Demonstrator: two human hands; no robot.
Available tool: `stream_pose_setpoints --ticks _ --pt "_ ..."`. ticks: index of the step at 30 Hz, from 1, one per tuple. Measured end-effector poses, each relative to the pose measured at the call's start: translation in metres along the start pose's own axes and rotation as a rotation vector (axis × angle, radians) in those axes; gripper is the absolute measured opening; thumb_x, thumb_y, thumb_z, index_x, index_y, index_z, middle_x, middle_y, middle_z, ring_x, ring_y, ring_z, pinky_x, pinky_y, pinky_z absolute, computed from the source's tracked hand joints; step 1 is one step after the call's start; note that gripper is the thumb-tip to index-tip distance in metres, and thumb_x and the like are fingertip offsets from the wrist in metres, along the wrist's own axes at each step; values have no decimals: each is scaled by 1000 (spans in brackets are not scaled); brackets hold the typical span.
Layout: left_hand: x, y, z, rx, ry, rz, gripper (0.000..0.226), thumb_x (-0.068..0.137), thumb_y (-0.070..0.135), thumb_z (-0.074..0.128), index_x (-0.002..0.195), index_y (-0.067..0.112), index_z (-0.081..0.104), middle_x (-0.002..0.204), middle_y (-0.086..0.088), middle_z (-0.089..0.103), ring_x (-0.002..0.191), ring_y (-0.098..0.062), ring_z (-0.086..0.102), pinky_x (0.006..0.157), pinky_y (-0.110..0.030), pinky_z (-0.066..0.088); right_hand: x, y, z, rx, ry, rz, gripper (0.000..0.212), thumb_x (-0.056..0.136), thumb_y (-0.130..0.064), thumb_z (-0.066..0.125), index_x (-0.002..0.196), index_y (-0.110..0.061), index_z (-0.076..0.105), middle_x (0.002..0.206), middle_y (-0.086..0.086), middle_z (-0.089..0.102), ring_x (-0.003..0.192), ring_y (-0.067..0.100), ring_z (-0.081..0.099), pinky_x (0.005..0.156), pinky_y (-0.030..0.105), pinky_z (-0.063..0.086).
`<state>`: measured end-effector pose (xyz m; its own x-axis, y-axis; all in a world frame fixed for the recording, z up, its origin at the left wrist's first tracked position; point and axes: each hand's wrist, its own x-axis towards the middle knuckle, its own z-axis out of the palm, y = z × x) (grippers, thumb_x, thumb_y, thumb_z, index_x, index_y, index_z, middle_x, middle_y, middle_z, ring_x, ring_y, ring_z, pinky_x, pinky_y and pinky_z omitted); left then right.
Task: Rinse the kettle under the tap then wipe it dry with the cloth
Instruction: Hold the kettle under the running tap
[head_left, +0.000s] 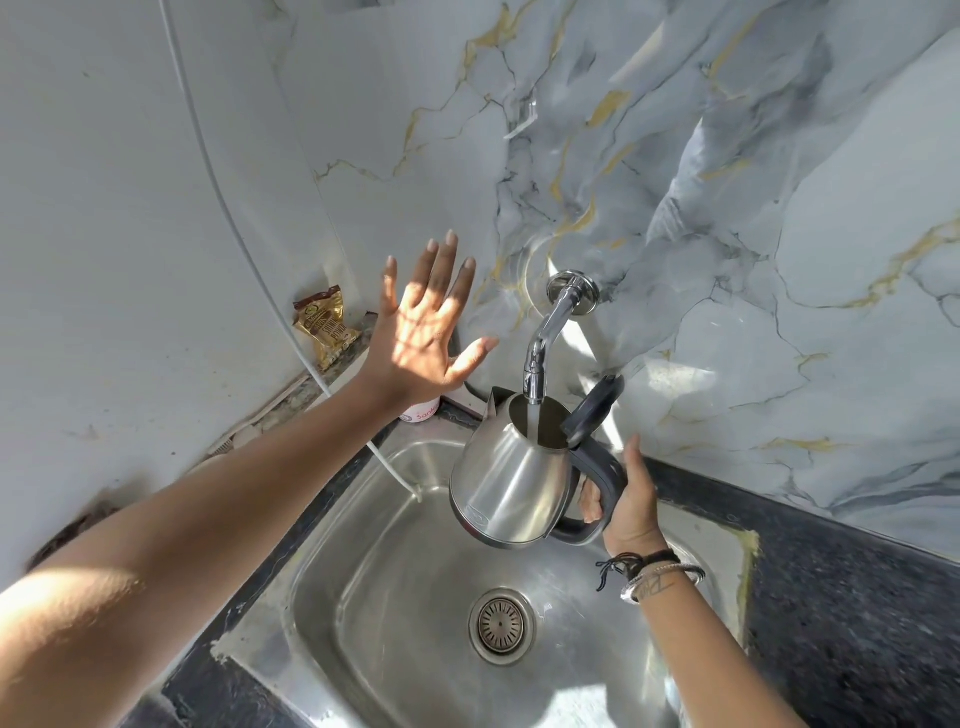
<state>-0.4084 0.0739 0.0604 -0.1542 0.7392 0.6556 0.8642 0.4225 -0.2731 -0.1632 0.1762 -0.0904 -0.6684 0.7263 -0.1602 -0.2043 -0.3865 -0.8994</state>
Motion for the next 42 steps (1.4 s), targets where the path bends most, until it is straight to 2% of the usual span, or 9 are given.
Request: stream_pose_setpoints --ticks 10,17,25,32,37,40,42 --pt "-11 15 -11 -57 -148 -22 83 94 64 36 156 12 18 164 -16 9 152 -30 4 121 -53 2 0 1 -2 6 4 -17 80 96 -63 30 39 -10 51 31 6 41 26 19 36 35 24 27" --pt "-16 23 -12 -134 -284 -29 83 93 65 30 157 17 11 165 -10 0 152 -25 -7 122 -49 -2 -2 2 -5 -17 -7 -9 82 91 -70 31 39 -7 45 31 6 40 27 19 35 36 26 25" --pt "-26 24 -8 -209 -261 -31 79 94 63 34 156 15 19 164 -11 7 152 -26 2 122 -51 2 -3 0 -6 -18 -11 0 81 89 -70 32 37 -9 48 31 5 41 26 18 35 37 26 25" --pt "-35 26 -7 -261 -294 -48 80 93 63 34 155 14 23 164 -12 12 152 -30 7 122 -47 -2 -2 0 -6 33 0 -6 75 92 -65 33 50 -5 50 32 5 42 25 17 37 34 22 27" --pt "-39 29 -6 -326 -321 -88 78 93 62 32 154 13 26 165 -9 8 153 -24 2 122 -45 -3 -3 0 -5 2 5 -13 81 95 -64 30 40 -8 49 31 6 42 25 19 37 36 25 24" --pt "-40 29 -3 -351 -312 -114 77 94 62 33 154 15 28 165 -7 7 153 -20 0 122 -39 -8 -4 0 -6 27 19 -7 77 96 -62 32 42 -10 53 34 3 46 28 16 43 36 23 29" --pt "-40 28 0 -383 -322 -152 72 95 62 34 154 22 28 165 -2 3 152 -15 -5 120 -34 -14 -4 0 -6 32 30 -4 75 92 -65 35 45 -8 51 33 4 44 27 17 40 36 23 28"
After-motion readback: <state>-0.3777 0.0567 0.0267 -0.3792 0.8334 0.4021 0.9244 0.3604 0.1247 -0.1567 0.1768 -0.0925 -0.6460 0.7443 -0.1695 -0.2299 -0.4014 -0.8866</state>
